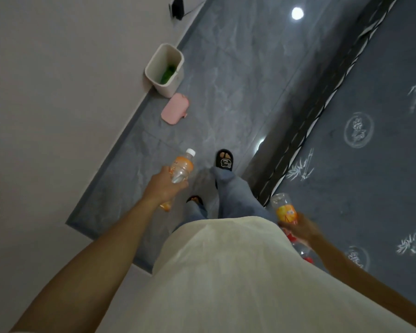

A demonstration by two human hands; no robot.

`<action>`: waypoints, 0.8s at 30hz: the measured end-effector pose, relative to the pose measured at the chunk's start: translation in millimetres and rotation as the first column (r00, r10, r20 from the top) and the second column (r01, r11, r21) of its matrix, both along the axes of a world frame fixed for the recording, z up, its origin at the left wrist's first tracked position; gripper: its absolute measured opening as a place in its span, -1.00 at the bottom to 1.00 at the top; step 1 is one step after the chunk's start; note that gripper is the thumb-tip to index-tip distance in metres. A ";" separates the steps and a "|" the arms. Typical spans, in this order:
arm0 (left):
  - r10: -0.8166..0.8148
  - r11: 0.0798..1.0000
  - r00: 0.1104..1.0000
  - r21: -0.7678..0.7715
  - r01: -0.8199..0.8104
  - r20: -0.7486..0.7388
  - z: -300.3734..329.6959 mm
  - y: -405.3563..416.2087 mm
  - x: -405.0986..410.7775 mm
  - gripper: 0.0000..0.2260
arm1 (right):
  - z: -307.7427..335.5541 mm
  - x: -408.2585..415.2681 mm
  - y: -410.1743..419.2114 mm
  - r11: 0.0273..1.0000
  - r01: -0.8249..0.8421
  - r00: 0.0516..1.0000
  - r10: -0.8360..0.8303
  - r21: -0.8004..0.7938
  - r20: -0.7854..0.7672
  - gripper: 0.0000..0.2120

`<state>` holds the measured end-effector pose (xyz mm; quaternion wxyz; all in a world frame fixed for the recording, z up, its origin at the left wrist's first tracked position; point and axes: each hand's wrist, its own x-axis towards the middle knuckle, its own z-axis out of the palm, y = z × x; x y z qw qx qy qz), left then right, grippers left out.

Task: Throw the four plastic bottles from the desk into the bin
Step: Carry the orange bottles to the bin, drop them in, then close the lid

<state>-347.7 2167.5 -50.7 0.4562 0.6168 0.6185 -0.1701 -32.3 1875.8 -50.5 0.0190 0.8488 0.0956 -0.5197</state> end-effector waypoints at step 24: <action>0.206 0.945 0.940 -0.194 -0.263 -0.271 -24.9 100.9 65.5 -0.46 | -14.1 181.4 450.0 0.865 -0.454 0.888 0.459 0.215 0.028 -0.28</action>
